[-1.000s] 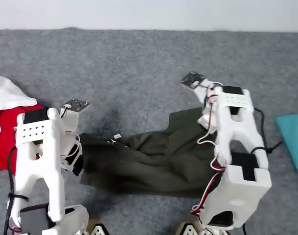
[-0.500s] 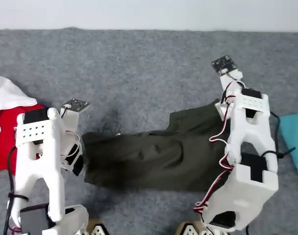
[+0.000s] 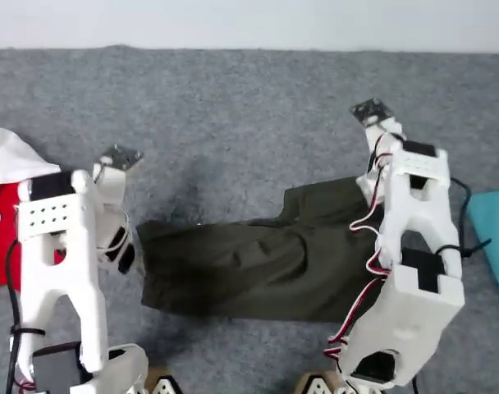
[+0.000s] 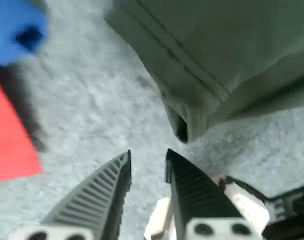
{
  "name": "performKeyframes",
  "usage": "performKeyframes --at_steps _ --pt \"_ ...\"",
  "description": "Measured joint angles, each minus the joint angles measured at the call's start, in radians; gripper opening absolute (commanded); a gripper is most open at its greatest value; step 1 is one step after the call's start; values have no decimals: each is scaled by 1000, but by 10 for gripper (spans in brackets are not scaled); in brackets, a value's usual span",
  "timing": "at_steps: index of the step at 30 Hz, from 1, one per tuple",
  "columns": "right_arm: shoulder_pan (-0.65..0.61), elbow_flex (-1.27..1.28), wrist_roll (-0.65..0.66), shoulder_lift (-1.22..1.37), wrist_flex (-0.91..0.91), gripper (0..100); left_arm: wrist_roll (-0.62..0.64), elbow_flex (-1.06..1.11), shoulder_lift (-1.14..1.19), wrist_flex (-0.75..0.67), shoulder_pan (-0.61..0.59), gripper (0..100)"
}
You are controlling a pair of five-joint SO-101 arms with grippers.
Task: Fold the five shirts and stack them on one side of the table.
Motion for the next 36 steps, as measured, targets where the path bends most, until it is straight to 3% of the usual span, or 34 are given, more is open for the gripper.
performKeyframes --at_steps 4,9,13,16,22,26,36 --pt "0 -66 0 -49 95 280 0 -43 0 0 25 156" --pt "0 -74 0 -84 216 280 0 26 0 0 164 156" --pt "0 -74 0 -127 316 280 95 91 0 -75 261 159" --pt "0 -74 0 -157 391 280 178 150 0 -190 273 156" --pt "0 -74 0 -163 457 280 152 302 0 -393 276 147" --pt "0 -55 3 -164 468 280 147 374 0 -503 276 30" --pt "0 150 3 -164 413 280 147 239 0 -531 281 13"
